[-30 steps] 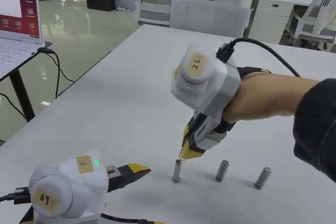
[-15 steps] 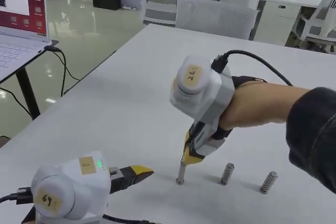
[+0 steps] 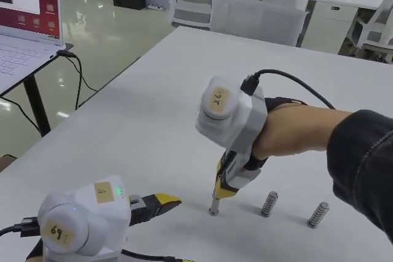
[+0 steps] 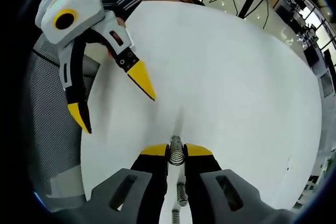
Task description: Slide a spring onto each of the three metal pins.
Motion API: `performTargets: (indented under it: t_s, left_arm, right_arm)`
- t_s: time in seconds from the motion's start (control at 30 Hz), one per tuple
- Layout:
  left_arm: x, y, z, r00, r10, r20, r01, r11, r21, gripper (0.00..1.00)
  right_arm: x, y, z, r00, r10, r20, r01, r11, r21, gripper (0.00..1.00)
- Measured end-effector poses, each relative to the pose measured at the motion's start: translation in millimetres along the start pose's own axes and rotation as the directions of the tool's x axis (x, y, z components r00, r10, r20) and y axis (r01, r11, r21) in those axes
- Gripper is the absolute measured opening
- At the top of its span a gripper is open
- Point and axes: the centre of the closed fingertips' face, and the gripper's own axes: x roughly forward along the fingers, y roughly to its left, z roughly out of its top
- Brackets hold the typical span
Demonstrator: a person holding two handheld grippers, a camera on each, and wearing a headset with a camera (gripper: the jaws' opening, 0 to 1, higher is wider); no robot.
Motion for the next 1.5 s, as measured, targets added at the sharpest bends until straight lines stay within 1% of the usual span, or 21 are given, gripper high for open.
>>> performTargets:
  t_s: [0.1, 0.2, 0.33, 0.4, 0.6, 0.77, 0.93, 1.03, 1.13, 1.3, 1.4, 1.5]
  left_arm:
    - [0.1, -0.2, -0.5, 1.0, 0.0, -0.002, 0.0, 1.0, 0.0, 0.61]
    - [0.2, 0.0, -1.3, 1.0, 0.0, -0.002, 0.0, 1.0, -0.002, 0.6]
    - [-0.6, 0.6, -1.4, 1.0, 0.003, -0.002, -0.003, 1.0, -0.003, 0.6]
    - [-1.0, 1.1, -1.5, 1.0, 0.004, -0.001, -0.004, 1.0, -0.006, 0.6]
    - [-1.9, 1.9, -1.9, 1.0, 0.007, -0.003, -0.007, 1.0, -0.006, 0.59]
    - [-1.8, 1.8, -2.1, 1.0, 0.009, -0.003, -0.009, 1.0, -0.007, 0.59]
    - [-1.6, 1.6, -2.1, 1.0, 0.008, -0.005, -0.008, 1.0, -0.007, 0.59]
    - [-1.7, 1.4, -1.8, 1.0, 0.007, -0.005, -0.007, 1.0, -0.006, 0.59]
    - [-1.8, 1.2, -2.2, 1.0, 0.006, -0.007, -0.006, 1.0, -0.006, 0.59]
    - [-2.4, 1.0, -2.3, 0.9999, 0.006, -0.008, -0.006, 1.0, -0.005, 0.59]
    - [-2.8, 1.7, -2.1, 0.9999, 0.008, -0.008, -0.008, 1.0, -0.006, 0.59]
    - [-2.6, 1.3, -2.2, 0.9999, 0.007, -0.008, -0.007, 1.0, -0.006, 0.58]
  right_arm:
    - [7.1, -0.3, -2.7, 0.9998, 0.0, -0.022, 0.0, 1.0, -0.004, 0.08]
    - [13.1, 0.2, -3.1, 0.9996, 0.001, -0.029, -0.001, 1.0, -0.002, 0.08]
    - [21.5, 0.9, -7.0, 0.9984, -0.001, -0.057, 0.0, 1.0, -0.011, 0.08]
    - [24.1, 0.3, -8.2, 0.9981, -0.001, -0.061, 0.001, 1.0, -0.008, 0.08]
    - [28.8, -1.8, -14.9, 0.9966, 0.001, -0.082, -0.001, 1.0, 0.0, 0.08]
    - [29.1, -4.5, -21.7, 0.9951, -0.006, -0.098, 0.007, 1.0, 0.006, 0.08]
    - [28.7, -9.3, -23.9, 0.9949, -0.019, -0.099, 0.021, 1.0, 0.018, 0.08]
    - [29.9, -10.7, -24.3, 0.995, -0.019, -0.098, 0.022, 0.999, 0.033, 0.08]
    - [29.9, -14.6, -21.6, 0.9959, -0.025, -0.087, 0.029, 0.999, 0.045, 0.09]
    - [30.8, -12.9, -21.7, 0.9956, -0.018, -0.092, 0.022, 0.999, 0.047, 0.09]
    - [31.6, -12.4, -23.7, 0.9949, -0.015, -0.1, 0.019, 0.999, 0.036, 0.09]
    - [32.3, -11.3, -22.9, 0.9954, -0.012, -0.095, 0.015, 0.999, 0.034, 0.13]
